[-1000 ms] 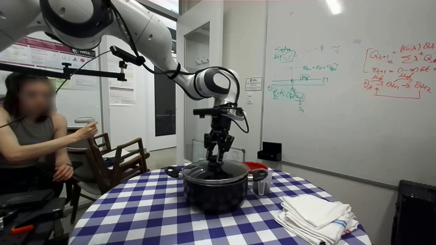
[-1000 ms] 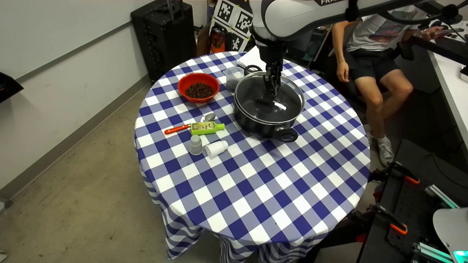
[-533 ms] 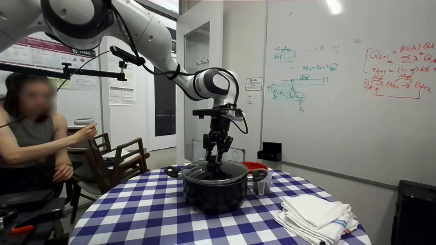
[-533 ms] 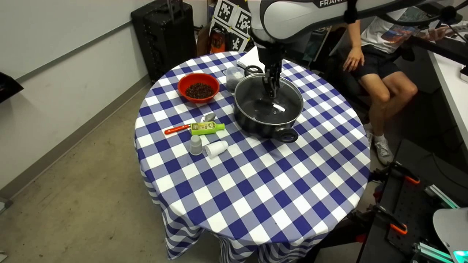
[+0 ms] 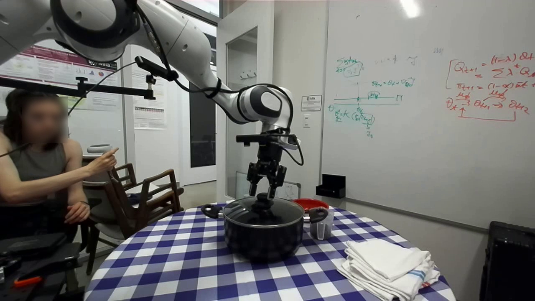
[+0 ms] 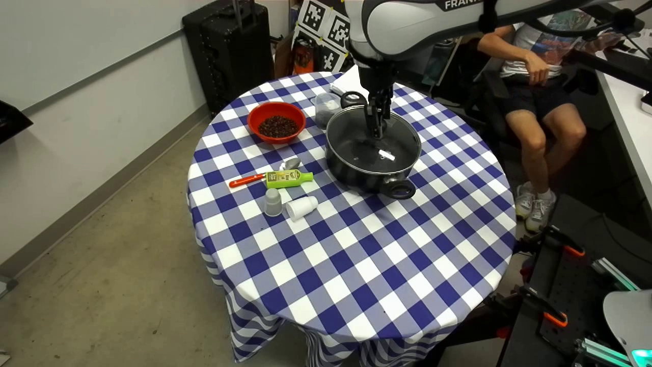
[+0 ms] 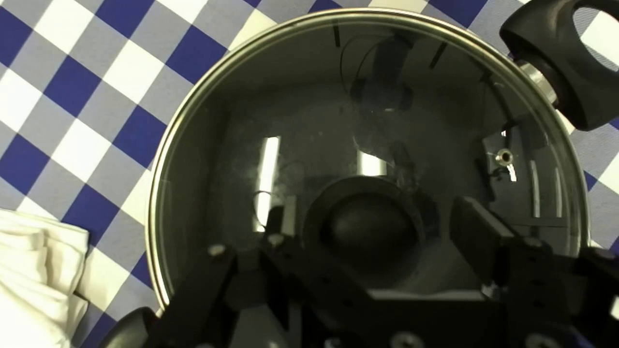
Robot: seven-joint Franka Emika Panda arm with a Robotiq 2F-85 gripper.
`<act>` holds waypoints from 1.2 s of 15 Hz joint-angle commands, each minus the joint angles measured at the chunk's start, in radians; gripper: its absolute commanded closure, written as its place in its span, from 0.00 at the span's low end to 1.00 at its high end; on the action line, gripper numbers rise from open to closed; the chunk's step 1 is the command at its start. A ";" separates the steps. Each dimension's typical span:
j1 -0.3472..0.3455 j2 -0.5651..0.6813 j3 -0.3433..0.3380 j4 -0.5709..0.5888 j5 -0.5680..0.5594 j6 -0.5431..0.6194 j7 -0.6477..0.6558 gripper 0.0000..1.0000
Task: Put the lid on the pot
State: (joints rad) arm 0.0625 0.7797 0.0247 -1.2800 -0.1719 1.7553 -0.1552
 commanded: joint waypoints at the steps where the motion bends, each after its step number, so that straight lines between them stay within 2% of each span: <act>1: -0.009 -0.015 0.009 -0.007 0.022 0.000 -0.005 0.00; 6: -0.023 -0.033 0.012 -0.030 0.047 -0.024 -0.013 0.00; 13: -0.029 -0.175 -0.006 -0.159 0.014 0.027 0.005 0.00; 15: -0.031 -0.234 -0.011 -0.218 0.010 0.052 0.020 0.00; 18: -0.034 -0.346 -0.020 -0.368 0.014 0.098 0.061 0.00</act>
State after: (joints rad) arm 0.0305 0.5689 0.0124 -1.4611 -0.1530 1.7927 -0.1375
